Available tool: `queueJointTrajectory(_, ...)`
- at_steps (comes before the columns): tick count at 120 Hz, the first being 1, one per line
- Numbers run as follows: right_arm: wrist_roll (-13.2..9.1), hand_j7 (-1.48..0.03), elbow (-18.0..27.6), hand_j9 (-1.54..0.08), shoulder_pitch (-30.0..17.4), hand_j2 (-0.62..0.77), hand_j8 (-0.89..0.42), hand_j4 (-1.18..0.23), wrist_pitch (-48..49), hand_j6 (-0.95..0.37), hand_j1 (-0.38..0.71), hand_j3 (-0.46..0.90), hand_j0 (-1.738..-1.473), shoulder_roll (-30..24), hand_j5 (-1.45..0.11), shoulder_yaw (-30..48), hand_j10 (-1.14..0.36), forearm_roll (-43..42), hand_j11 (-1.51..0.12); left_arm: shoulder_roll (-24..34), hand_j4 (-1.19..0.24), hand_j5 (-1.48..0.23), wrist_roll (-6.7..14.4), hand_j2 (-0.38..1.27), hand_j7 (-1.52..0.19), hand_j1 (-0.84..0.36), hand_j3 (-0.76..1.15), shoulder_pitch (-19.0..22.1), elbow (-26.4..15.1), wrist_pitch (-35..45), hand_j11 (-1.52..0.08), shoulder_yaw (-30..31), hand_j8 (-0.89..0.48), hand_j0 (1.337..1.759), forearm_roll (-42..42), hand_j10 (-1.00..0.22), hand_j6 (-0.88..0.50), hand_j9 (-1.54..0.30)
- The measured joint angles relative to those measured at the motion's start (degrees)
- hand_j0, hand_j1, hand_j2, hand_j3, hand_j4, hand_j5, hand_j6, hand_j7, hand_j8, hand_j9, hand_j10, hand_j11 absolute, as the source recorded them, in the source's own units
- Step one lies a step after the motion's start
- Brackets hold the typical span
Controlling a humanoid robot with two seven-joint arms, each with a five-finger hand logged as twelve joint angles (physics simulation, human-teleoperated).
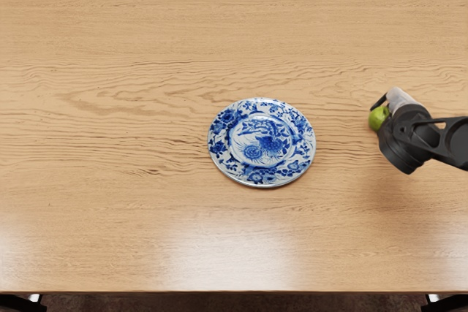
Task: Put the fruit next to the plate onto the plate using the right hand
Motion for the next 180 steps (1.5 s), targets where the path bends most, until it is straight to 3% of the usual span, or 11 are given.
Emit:
queueJointTrajectory(38, -0.02, -0.82, 1.52, -0.84, 3.28, 0.16, -0.52, -0.62, 0.74, -0.49, 0.26, 0.00, -1.653, -2.74, -0.84, 0.44, -0.62, 1.84, -0.84, 0.00, -0.24, -0.32, 0.00, 0.05, -0.32, 0.06, 0.00, 0.01, 0.00, 0.01, -0.32, 0.02, -0.24, 1.658, 0.00, -0.24, -0.24, -0.32)
queueJointTrajectory(59, -0.02, -0.85, 7.70, -0.87, 6.61, 0.14, -0.50, -0.60, 6.80, -0.48, 0.27, 0.00, -1.654, -7.60, -0.87, 5.16, -0.64, 4.70, -0.87, 0.00, -0.24, -0.32, 0.00, 0.05, -0.32, 0.06, 0.00, 0.04, 0.00, 0.02, -0.32, 0.02, -0.24, 1.658, 0.00, -0.24, -0.24, -0.32)
queueJointTrajectory(98, -0.09, -0.94, 20.59, -0.95, 7.41, 0.15, -0.45, -0.55, 17.80, -0.43, 0.27, 0.00, -1.651, -13.79, -0.98, 20.65, -0.71, 10.96, -0.95, 0.00, -0.24, -0.32, 0.00, 0.05, -0.32, 0.06, 0.00, -0.02, 0.00, 0.03, -0.32, 0.01, -0.24, 1.658, 0.00, -0.24, -0.24, -0.32)
queueJointTrajectory(136, -0.15, -0.99, 28.32, -1.01, 9.48, 0.15, -0.42, -0.51, 19.77, -0.39, 0.28, 0.00, -1.650, -12.26, -1.05, 25.88, -0.75, 15.34, -1.00, 0.00, -0.24, -0.32, 0.00, 0.05, -0.32, 0.06, 0.00, 0.06, 0.00, -0.02, -0.32, 0.02, -0.24, 1.658, 0.00, -0.24, -0.24, -0.32)
queueJointTrajectory(155, -0.13, -1.00, 29.25, -1.03, 8.88, 0.13, -0.41, -0.50, 19.38, -0.39, 0.27, 0.00, -1.650, -8.45, -1.08, 26.05, -0.75, 15.62, -1.03, 0.00, -0.24, -0.32, 0.00, 0.05, -0.32, 0.06, 0.00, 0.04, 0.00, 0.00, -0.32, 0.01, -0.24, 1.658, 0.00, -0.24, -0.24, -0.32)
queueJointTrajectory(180, -0.17, -1.01, 28.41, -1.04, 5.33, 0.14, -0.41, -0.50, 20.47, -0.38, 0.27, 0.00, -1.650, -7.59, -1.09, 25.81, -0.76, 14.06, -1.03, 0.00, -0.24, -0.32, 0.00, 0.05, -0.32, 0.06, 0.00, -0.01, 0.00, 0.02, -0.32, 0.01, -0.24, 1.658, 0.00, -0.24, -0.24, -0.32)
